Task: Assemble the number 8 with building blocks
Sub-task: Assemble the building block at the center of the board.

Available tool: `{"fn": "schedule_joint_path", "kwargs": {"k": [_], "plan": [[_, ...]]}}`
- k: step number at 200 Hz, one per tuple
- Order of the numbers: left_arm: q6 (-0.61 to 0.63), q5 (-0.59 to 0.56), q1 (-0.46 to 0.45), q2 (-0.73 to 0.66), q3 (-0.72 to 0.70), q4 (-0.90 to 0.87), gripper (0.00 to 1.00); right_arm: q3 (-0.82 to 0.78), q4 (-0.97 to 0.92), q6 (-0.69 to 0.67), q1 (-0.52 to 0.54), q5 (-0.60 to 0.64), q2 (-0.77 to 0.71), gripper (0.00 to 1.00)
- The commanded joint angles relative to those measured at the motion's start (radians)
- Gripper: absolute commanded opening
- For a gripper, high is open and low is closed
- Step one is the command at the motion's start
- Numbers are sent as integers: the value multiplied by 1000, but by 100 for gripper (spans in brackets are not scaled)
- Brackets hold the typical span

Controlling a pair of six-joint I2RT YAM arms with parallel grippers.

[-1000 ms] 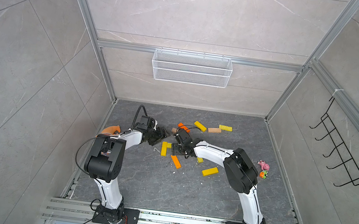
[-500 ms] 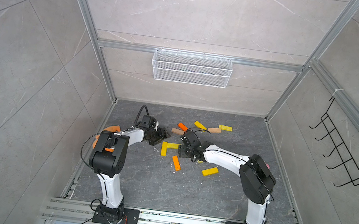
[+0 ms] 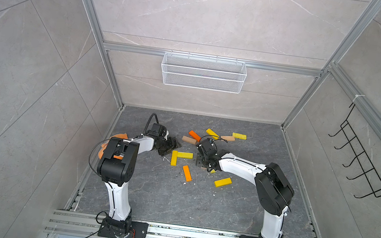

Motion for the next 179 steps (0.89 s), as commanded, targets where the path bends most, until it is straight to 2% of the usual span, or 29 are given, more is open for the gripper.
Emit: {"fn": "schedule_joint_path", "kwargs": {"k": [1,38,136,179], "plan": [[13,27,-7,6,32,-2,78,-12,-9,23,-2,-6,7,57],[12,35,-10,7,39,-4,78,-15,-4,30,-2,-9,25,53],[7,41,-18,15,46,-4,78,-21,-9,43,-3,9,58,52],[13,35,-19,5,49,-16,78,-18,-4,37,-3,-3,72,48]]}}
